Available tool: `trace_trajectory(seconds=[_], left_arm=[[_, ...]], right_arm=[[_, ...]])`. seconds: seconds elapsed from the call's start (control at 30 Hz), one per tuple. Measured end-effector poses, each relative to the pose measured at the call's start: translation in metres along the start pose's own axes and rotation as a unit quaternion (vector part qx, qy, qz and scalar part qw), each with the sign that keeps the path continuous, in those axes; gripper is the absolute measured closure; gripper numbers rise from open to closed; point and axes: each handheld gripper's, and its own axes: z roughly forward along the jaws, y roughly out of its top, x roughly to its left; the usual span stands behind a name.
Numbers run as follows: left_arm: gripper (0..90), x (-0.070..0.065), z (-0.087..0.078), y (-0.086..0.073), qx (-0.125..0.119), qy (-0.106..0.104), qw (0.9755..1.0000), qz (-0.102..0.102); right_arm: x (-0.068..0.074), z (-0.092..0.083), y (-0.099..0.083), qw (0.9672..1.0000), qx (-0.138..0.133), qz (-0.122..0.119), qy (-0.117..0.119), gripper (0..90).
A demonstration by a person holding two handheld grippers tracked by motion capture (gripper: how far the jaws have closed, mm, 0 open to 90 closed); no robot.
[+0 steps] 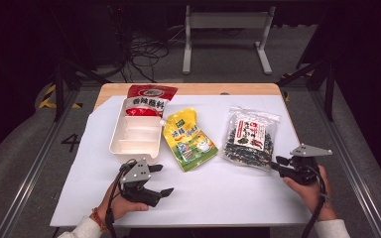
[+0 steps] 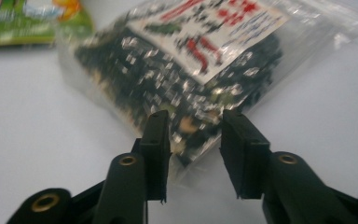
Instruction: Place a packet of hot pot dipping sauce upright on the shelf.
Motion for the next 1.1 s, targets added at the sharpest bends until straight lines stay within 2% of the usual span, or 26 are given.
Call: trace_trajectory(seconds=[0.03, 0.07, 0.1, 0.13, 0.23, 0.27, 0.33, 0.37, 0.43, 0.5, 0.57, 0.67, 0.77, 0.83, 0.87, 0.9, 0.93, 1.1], left_arm=[[19.8, 0.001, 0.002, 0.001, 0.001, -0.002, 1.0000, 0.002], [19.6, 0.001, 0.004, 0.001, 0.004, -0.002, 1.0000, 0.004], [19.5, 0.000, 0.006, 0.002, 0.008, -0.003, 0.9999, 0.009], [19.4, -0.001, 0.008, 0.002, 0.008, -0.005, 0.9999, 0.009], [19.1, -0.001, 0.010, 0.002, 0.011, -0.009, 0.9998, 0.013], [19.0, -0.001, 0.011, 0.002, 0.012, -0.009, 0.9998, 0.013], [19.0, 0.001, 0.012, 0.002, 0.011, -0.011, 0.9998, 0.011], [18.9, 0.001, 0.012, 0.002, 0.011, -0.013, 0.9998, 0.012], [18.8, 0.001, 0.014, 0.003, 0.011, -0.014, 0.9997, 0.015], [18.7, 0.001, 0.015, 0.004, 0.014, -0.017, 0.9996, 0.017], [18.7, 0.002, 0.018, 0.004, 0.017, -0.018, 0.9996, 0.017], [18.7, 0.003, 0.022, 0.006, 0.020, -0.019, 0.9995, 0.017], [18.7, 0.006, 0.027, 0.009, 0.019, -0.022, 0.9995, 0.015], [18.7, 0.006, 0.028, 0.009, 0.019, -0.020, 0.9995, 0.013], [18.7, 0.007, 0.030, 0.010, 0.019, -0.022, 0.9995, 0.009], [18.7, 0.009, 0.033, 0.012, 0.019, -0.023, 0.9995, 0.008], [18.7, 0.010, 0.035, 0.013, 0.019, -0.022, 0.9995, 0.008], [17.4, 0.016, 0.049, 0.029, 0.010, -0.023, 0.9997, -0.003]], right_arm=[[-0.005, 0.003, 0.004, 0.9995, -0.013, 0.024, -0.013, 49.2], [-0.009, 0.007, 0.005, 0.9986, -0.019, 0.045, -0.020, 45.5], [-0.012, 0.010, 0.005, 0.9977, -0.020, 0.062, -0.018, 43.8], [-0.017, 0.017, 0.005, 0.9964, -0.019, 0.081, -0.013, 38.1], [-0.026, 0.036, 0.005, 0.9935, 0.001, 0.114, -0.004, 30.4], [-0.028, 0.041, 0.005, 0.9917, 0.007, 0.128, 0.007, 27.0], [-0.030, 0.052, 0.006, 0.9895, 0.027, 0.139, 0.030, 20.8], [-0.030, 0.055, 0.006, 0.9887, 0.029, 0.141, 0.040, 19.7], [-0.030, 0.058, 0.008, 0.9888, 0.030, 0.139, 0.044, 20.5], [-0.029, 0.060, 0.010, 0.9895, 0.038, 0.132, 0.045, 24.7], [-0.029, 0.061, 0.012, 0.9893, 0.046, 0.123, 0.063, 34.6], [-0.029, 0.063, 0.013, 0.9872, 0.045, 0.124, 0.090, 48.2], [-0.028, 0.065, 0.009, 0.9830, 0.030, 0.130, 0.126, 60.3], [-0.028, 0.064, 0.008, 0.9838, 0.027, 0.126, 0.125, 63.0], [-0.027, 0.063, 0.008, 0.9848, 0.024, 0.119, 0.124, 67.0], [-0.027, 0.059, 0.006, 0.9857, 0.009, 0.109, 0.129, 73.6], [-0.028, 0.056, 0.003, 0.9849, -0.008, 0.102, 0.139, 77.3], [-0.024, 0.049, -0.003, 0.9866, -0.034, 0.065, 0.146, 80.2]])
